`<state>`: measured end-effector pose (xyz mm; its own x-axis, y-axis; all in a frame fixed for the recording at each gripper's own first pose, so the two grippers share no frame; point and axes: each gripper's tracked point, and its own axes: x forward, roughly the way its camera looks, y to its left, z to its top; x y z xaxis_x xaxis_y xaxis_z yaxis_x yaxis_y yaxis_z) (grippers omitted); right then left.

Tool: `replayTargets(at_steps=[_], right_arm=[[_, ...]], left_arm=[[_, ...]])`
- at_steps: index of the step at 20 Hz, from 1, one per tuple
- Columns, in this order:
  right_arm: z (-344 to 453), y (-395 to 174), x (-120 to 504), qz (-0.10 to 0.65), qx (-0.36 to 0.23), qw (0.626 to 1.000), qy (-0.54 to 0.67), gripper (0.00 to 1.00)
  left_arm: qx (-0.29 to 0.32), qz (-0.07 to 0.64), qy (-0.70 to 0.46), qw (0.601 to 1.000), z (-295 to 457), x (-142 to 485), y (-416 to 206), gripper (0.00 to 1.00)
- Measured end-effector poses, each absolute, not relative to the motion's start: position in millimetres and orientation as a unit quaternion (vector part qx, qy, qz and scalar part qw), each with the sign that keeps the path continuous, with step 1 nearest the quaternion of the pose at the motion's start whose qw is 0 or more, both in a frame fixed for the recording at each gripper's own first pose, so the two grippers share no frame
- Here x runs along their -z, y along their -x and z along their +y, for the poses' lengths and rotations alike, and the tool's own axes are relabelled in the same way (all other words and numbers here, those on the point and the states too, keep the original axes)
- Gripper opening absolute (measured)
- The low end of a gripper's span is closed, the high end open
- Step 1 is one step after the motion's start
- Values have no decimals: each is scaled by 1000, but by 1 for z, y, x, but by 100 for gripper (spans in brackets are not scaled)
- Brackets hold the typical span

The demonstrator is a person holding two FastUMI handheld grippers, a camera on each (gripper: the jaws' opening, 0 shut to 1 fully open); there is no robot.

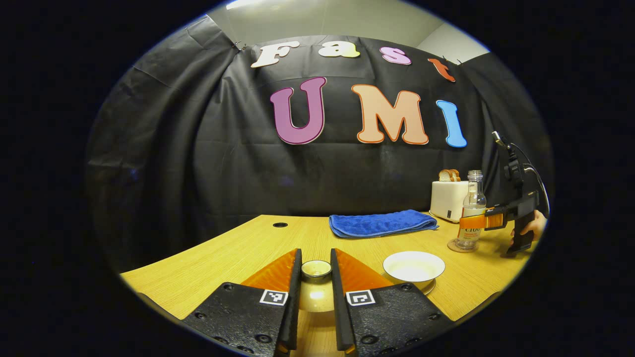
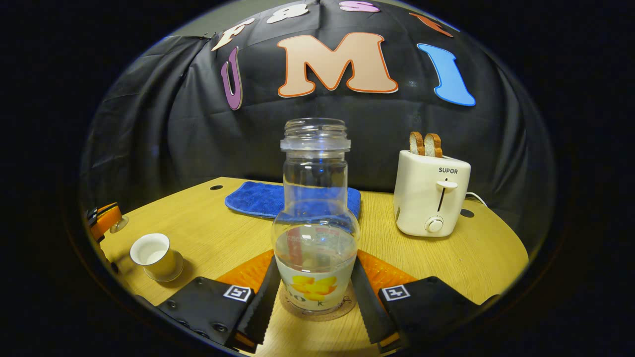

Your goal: Open the teacup lid with one hand, grasp the water bottle and pour water into the teacup with the other hand; after pouring, place the water bottle on the coaster and then close the teacup lid.

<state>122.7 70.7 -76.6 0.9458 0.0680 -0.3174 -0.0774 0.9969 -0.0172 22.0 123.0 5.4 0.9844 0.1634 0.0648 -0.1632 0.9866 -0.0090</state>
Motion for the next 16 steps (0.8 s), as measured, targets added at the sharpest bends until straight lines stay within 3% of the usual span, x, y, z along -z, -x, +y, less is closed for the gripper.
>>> replayTargets(at_steps=[6, 9, 12, 14, 16], right_arm=[[70, -122, 77, 158, -41, 987, 1, 84], [70, -120, 77, 153, -43, 987, -4, 81], [70, -118, 76, 150, -42, 988, -13, 92], [69, -116, 71, 141, -43, 989, -18, 84], [66, -112, 69, 135, -41, 990, -21, 88]], left_arm=[[-82, -33, 2, 996, 123, -5, -21, 28], [-82, -33, 2, 996, 123, -6, -22, 28], [-82, -33, 2, 996, 123, -6, -22, 28], [-82, -33, 2, 996, 123, -6, -22, 28], [-79, -33, 2, 996, 122, -6, -21, 28]])
